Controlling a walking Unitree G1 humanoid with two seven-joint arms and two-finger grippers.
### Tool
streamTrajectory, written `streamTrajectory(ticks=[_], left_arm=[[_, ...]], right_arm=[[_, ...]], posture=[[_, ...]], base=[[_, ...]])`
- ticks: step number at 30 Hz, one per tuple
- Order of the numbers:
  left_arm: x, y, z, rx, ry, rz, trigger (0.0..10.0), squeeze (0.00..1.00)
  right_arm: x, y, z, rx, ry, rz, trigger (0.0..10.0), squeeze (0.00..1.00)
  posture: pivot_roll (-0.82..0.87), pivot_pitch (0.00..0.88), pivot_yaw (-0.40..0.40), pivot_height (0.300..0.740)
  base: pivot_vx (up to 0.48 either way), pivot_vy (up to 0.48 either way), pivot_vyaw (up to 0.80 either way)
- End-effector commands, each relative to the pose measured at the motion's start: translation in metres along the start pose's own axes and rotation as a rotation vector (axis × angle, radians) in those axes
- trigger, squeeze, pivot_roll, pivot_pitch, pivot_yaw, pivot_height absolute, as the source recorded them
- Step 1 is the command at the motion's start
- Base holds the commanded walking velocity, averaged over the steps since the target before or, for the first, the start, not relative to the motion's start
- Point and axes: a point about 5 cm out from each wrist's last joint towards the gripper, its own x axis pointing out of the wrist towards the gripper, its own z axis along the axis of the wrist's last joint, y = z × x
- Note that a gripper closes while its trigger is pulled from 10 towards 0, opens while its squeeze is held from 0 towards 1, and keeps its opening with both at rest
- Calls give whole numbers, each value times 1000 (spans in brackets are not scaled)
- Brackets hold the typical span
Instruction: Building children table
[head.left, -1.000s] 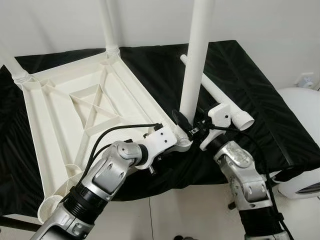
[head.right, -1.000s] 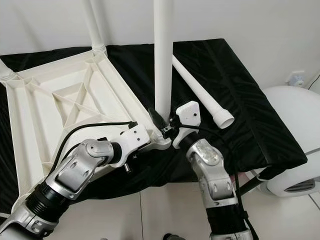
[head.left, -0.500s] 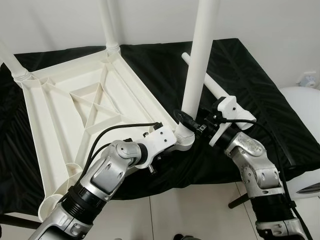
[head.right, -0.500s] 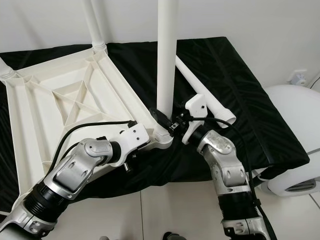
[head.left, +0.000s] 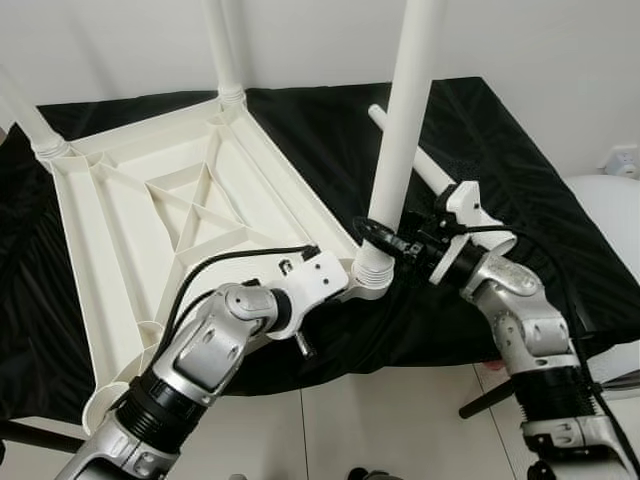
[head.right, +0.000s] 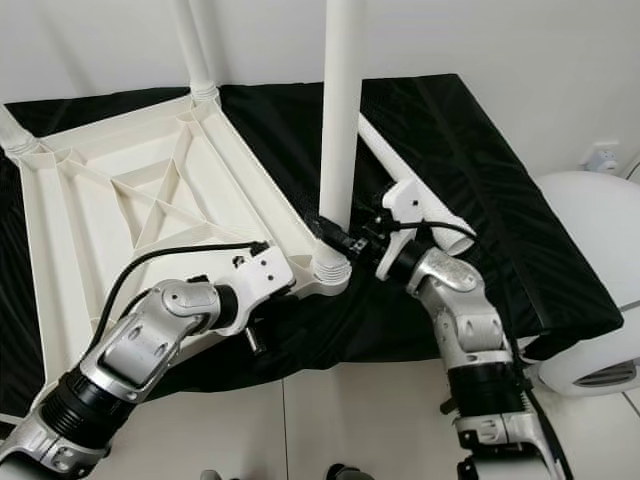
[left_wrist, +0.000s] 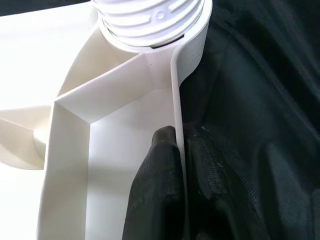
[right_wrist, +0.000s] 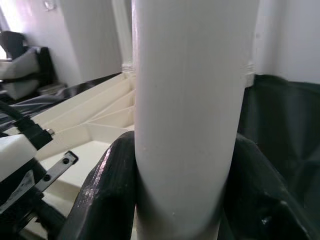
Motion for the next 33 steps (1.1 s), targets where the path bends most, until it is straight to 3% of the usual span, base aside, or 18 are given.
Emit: streamTrajectory(ticks=[1,8,10,12,13,15,16,18,19,30,31,32,33], left_arm=[[0,-7,-4,22,23,-48,0,0],[-2,-12,-5,36,24,-73,0,0],[-2,-13,-5,36,26,-75,2941,0],[-2,-13,-5,37,26,-76,2941,0],[-2,-13,-6,37,27,-75,4118,0],[-1,-13,-6,38,28,-74,4431,0],[-1,-12,-6,40,31,-69,8196,0],[-1,-12,-6,40,31,-69,8196,0],[-1,-11,-7,46,41,-64,10000,0],[0,-8,-7,34,50,-49,10000,0],[-1,-6,-5,24,36,-39,10000,396],[-1,-4,-3,17,26,-31,10000,1000],[-1,-4,-3,17,26,-31,10000,1000]], right_arm=[[-2,5,-17,76,56,58,10000,0],[-9,-3,-18,71,92,212,10000,0],[-10,-8,-12,72,87,253,10000,0],[-10,-10,-9,73,82,264,10000,0],[-8,-14,-3,53,66,256,10000,0],[-4,-18,5,30,43,249,10000,0],[-1,-21,14,14,21,246,10000,0],[-1,-21,14,14,21,246,10000,0],[1,-25,28,-8,-17,256,10000,0],[2,-28,52,-56,-90,284,10000,0],[1,-27,50,-53,-102,264,10000,0],[0,-26,48,-50,-109,251,10000,0],[0,-26,48,-50,-109,251,10000,0]], posture=[[-70,175,46,740],[-61,166,48,740],[-57,162,49,740],[-56,163,49,740],[-55,163,48,740],[-53,165,47,740],[-51,167,46,740],[-51,167,46,740],[-51,170,47,740],[-58,176,50,740],[-60,175,48,740],[-60,175,48,740],[-60,175,48,740]], base=[[0,0,0],[0,0,0],[0,0,0],[0,0,0],[0,0,0],[0,0,0],[0,0,0],[0,0,0],[0,0,0],[0,0,0],[0,0,0],[0,0,0],[0,0,0]])
